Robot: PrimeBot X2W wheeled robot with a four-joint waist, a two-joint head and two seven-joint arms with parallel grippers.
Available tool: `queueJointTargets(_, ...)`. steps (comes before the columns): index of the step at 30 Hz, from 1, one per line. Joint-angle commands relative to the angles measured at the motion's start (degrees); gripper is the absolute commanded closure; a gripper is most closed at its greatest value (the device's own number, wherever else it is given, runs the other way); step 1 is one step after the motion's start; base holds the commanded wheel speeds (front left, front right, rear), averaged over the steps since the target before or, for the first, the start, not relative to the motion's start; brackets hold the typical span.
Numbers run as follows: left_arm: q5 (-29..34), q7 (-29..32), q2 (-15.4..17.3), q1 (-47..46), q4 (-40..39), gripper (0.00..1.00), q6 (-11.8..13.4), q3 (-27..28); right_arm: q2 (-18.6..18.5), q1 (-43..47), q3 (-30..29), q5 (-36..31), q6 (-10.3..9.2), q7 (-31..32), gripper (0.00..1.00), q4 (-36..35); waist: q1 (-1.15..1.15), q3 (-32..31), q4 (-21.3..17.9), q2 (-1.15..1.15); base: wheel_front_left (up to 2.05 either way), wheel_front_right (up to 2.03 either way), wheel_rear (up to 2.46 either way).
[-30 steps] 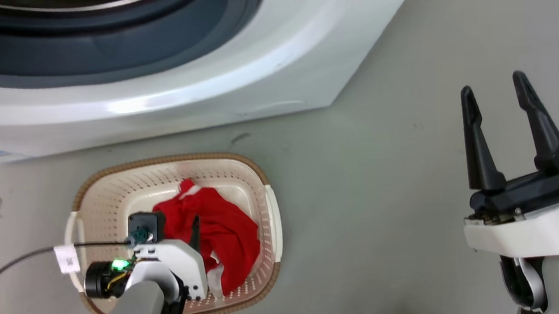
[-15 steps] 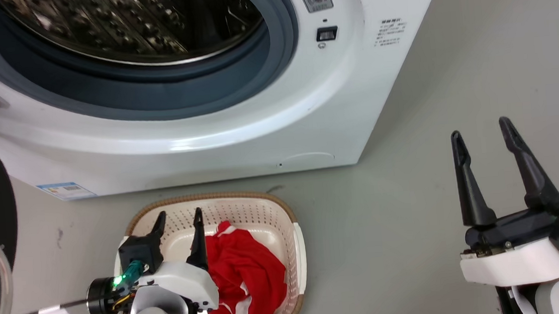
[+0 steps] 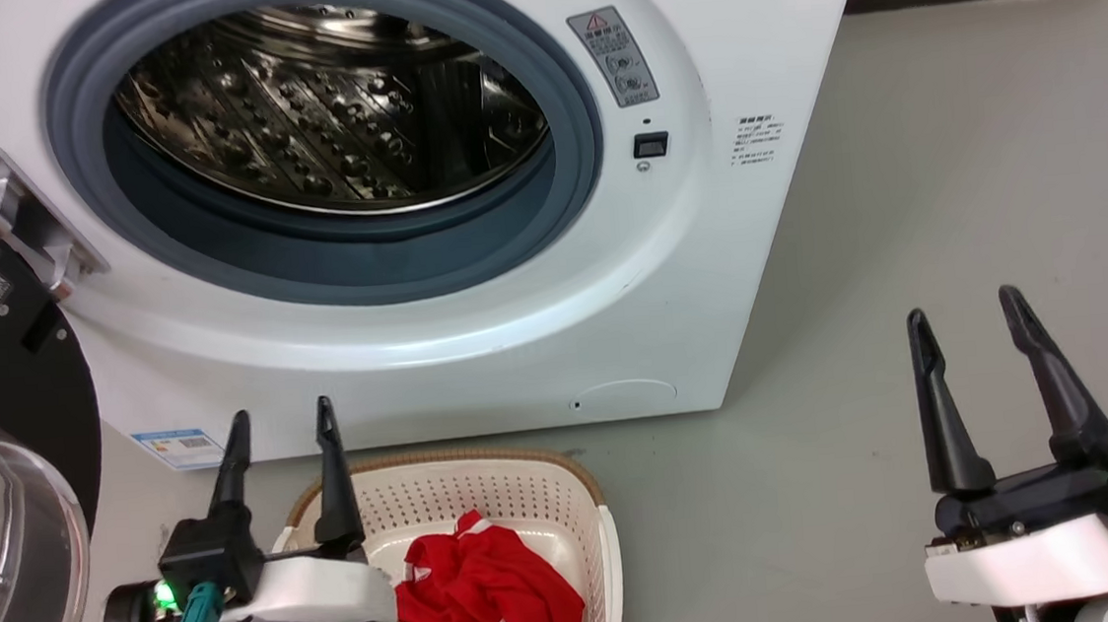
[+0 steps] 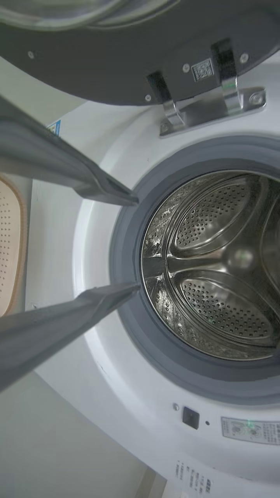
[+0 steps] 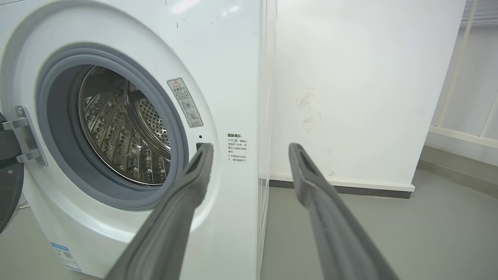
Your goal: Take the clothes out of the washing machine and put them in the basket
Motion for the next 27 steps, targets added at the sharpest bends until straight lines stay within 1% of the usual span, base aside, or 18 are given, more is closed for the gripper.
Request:
queueJointTargets(1,1.3,-0.1,-0.6,1.7,-2.1,0.00,0.3,1.1,0.1,1.1,-0.1,0.1,-0.04,-0.1,0.00,-0.2,0.01,-1.6,0.0,0.00,0.00,0.00,0.00)
queueJointTargets(6,3.0,-0.1,-1.1,5.1,-6.7,0.00,0.9,3.1,0.1,3.1,-0.2,0.1,-0.05,-0.1,0.00,-0.2,0.01,-4.1,-0.1,0.00,0.00,0.00,0.00)
queueJointTargets(14,4.2,-0.1,-1.6,10.1,-9.7,0.00,1.4,4.0,0.1,6.6,-0.4,-0.4,-0.04,-0.1,0.00,0.3,0.01,-7.6,-0.1,0.00,0.00,0.00,0.00)
queueJointTargets(27,5.6,-0.1,-1.6,12.1,-10.4,0.00,2.4,2.8,0.1,9.1,-0.3,-0.2,-0.04,-0.1,0.00,1.7,0.01,-8.9,-0.1,0.00,0.00,0.00,0.00)
